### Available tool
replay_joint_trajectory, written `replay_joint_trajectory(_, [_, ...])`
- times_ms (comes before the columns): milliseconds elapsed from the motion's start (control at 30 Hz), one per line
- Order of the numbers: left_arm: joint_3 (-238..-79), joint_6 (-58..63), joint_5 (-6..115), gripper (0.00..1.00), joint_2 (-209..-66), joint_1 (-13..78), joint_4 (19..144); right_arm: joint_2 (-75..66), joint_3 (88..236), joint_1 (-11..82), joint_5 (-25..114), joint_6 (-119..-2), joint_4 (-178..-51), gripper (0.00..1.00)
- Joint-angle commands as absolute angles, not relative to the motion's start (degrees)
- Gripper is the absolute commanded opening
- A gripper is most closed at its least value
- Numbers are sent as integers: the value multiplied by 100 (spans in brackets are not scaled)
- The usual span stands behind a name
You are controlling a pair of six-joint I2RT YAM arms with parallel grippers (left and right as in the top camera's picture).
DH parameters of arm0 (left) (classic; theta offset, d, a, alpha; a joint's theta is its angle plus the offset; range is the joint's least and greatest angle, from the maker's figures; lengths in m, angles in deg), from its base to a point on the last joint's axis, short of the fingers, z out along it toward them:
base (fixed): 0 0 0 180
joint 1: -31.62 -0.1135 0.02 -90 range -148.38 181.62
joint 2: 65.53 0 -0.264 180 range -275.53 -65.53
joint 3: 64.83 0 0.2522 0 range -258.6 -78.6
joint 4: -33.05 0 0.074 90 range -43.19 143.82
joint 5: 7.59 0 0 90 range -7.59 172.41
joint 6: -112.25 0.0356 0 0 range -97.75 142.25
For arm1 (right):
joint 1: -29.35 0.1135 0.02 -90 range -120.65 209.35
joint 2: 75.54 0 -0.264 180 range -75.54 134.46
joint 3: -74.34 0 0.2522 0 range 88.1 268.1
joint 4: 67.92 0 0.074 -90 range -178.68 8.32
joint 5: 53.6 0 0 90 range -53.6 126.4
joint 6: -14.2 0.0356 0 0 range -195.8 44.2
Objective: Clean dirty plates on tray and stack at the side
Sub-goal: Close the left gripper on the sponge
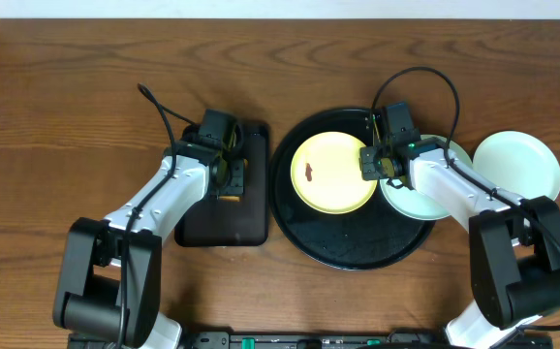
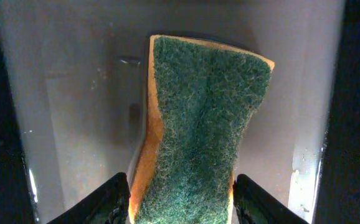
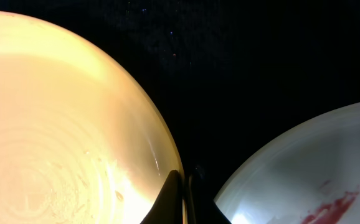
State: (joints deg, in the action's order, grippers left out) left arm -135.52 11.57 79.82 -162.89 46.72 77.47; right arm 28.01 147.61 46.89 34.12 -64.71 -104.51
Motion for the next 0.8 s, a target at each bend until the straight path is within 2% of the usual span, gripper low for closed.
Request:
replay_joint_trajectory(0, [-13668, 1105, 8052, 56, -16195, 4643, 7784, 2867, 14730, 4757, 3410, -6473, -10405, 1])
replay_joint_trajectory(767, [-13318, 1102, 8030, 55, -16437, 4659, 7102, 2867, 14730, 4783, 3410, -6473, -10350, 2])
